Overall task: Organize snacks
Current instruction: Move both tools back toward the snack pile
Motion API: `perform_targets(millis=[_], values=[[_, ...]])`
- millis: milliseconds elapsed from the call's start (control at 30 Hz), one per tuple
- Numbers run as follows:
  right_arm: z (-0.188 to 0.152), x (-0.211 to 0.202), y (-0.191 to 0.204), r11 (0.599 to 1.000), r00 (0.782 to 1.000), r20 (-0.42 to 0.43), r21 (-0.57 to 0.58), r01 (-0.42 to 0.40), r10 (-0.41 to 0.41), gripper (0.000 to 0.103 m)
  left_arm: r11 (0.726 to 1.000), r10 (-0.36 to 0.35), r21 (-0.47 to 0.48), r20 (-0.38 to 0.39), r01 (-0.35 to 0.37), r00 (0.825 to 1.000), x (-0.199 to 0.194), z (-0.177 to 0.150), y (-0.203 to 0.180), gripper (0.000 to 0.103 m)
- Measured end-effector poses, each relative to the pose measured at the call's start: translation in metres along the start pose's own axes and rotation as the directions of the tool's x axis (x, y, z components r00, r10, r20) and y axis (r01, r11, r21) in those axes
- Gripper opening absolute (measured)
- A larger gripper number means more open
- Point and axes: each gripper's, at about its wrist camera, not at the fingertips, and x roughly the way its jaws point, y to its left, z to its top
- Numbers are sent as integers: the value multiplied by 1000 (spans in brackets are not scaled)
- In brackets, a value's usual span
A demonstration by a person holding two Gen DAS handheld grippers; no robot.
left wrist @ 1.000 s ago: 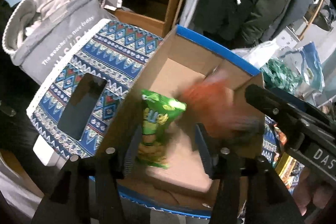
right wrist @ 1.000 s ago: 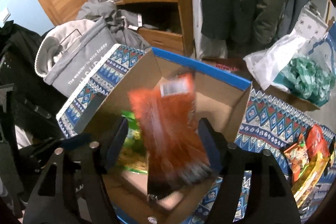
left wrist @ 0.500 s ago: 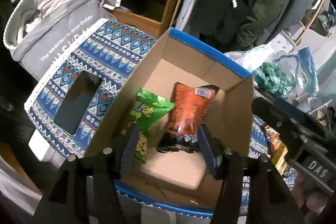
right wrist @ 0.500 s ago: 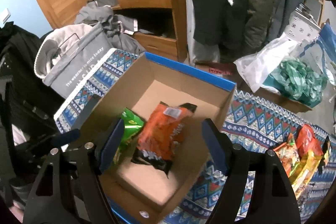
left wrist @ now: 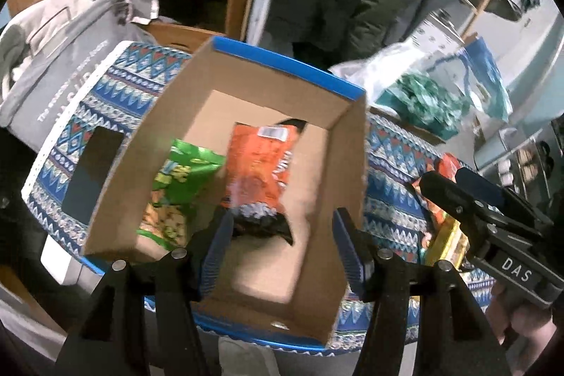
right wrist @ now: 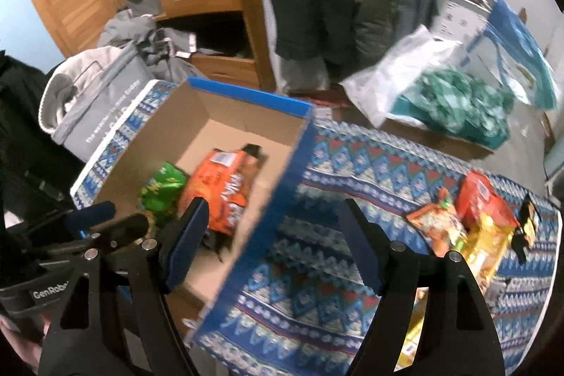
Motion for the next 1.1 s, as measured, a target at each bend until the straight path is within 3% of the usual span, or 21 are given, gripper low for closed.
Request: perform_targets(millis=[600,1100], values=[[-63,-40,-131,976,994,-20,191,105,-103,77,980,-39,191,-70,52,997,18,-28,-106,60],[-119,-70,-243,902,981,-68,387,193,-181,77,922,-33,381,-113,74,993,66,-56,-208,61]])
